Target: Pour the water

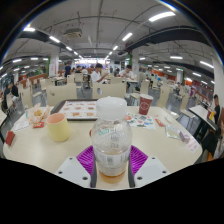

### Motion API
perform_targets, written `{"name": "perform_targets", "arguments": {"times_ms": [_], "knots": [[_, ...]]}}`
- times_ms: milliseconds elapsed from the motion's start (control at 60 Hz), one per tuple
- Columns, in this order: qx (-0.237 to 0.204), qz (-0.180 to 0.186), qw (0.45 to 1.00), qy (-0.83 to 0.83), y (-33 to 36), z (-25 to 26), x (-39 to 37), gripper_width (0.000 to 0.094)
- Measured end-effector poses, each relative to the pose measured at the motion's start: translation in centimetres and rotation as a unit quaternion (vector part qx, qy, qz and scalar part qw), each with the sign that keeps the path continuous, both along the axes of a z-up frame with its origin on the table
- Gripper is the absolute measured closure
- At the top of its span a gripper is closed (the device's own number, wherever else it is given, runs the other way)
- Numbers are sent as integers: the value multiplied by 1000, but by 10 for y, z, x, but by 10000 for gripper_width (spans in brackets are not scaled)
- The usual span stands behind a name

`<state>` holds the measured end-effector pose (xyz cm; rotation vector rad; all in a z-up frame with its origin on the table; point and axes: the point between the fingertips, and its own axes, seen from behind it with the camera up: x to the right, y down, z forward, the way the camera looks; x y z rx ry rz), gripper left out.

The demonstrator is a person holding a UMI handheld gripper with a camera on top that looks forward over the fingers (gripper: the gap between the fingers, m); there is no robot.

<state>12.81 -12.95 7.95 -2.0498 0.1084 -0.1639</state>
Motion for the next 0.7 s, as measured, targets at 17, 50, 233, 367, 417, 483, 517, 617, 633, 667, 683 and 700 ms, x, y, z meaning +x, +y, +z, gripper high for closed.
{"name": "perform_targets", "arguments": {"times_ms": [17,50,233,367,417,483,517,617,633,667,683,700], "knots": [[-1,-2,1000,-7,2,5,1,511],[1,-7,1000,-23,6,16,3,512],[-11,8,975,-223,52,84,21,511],[-24,40,915,-400,99,124,9,509],[-26,53,882,-468,119,137,2,508],[-26,71,827,-557,137,149,-15,507],[-26,82,796,-599,149,151,-24,506],[-21,117,708,-696,170,154,-55,507],[-22,123,693,-710,172,152,-59,506],[-25,135,664,-735,178,147,-65,507],[-25,141,649,-747,180,146,-68,507],[-27,146,634,-759,182,143,-71,508]]}}
